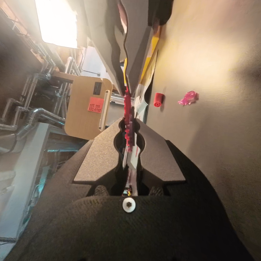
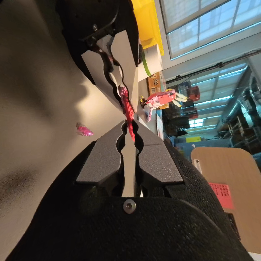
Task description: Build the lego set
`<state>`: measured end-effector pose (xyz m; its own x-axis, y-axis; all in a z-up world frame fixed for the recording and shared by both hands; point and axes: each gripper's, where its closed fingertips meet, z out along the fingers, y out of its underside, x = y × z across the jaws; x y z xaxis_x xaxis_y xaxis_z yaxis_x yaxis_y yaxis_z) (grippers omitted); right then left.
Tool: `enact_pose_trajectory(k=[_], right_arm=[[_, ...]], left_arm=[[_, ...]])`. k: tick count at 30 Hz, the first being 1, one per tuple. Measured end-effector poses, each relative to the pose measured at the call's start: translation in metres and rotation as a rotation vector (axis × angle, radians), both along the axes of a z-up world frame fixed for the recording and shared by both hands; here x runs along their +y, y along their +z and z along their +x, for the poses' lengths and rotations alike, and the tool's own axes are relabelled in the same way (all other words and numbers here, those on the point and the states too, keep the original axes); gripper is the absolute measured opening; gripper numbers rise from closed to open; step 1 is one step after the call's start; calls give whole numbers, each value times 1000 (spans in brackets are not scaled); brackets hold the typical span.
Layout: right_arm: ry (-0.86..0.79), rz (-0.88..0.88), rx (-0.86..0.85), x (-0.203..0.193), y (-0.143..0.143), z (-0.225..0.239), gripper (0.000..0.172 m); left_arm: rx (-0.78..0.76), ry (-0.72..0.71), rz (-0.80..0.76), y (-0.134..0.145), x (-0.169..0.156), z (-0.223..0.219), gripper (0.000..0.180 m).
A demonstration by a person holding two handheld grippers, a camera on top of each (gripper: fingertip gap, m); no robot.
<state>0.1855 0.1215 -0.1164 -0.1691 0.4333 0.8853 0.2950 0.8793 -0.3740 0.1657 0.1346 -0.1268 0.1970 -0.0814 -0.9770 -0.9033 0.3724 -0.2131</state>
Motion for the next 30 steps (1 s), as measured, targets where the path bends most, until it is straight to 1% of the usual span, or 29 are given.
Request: enact_pose_trajectory(k=[3,5,11,14,20,23,25,30], right_arm=[[-22,11,24,4,0,0,15],[-30,22,28,5,0,1,16],[-37,65,-4,7,-5,1,14],[-21,70,-2,4,-4,1,8],[59,24,10,-8,6,3,5],[67,-5,-17,-11,8,4,5],[64,45,-38,-12,9,5,3],[48,296,-83,-12,6,4,3]], left_arm=[[11,2,-7,-3,0,1,10],[17,4,-8,-4,1,1,10],[17,-3,-3,-3,0,2,10],[15,-18,5,-1,-2,3,10],[-34,-110,13,7,-12,7,11],[-58,-132,-5,8,-14,9,11],[-75,-140,-23,8,-14,9,11],[-71,-138,-40,5,-13,8,10]])
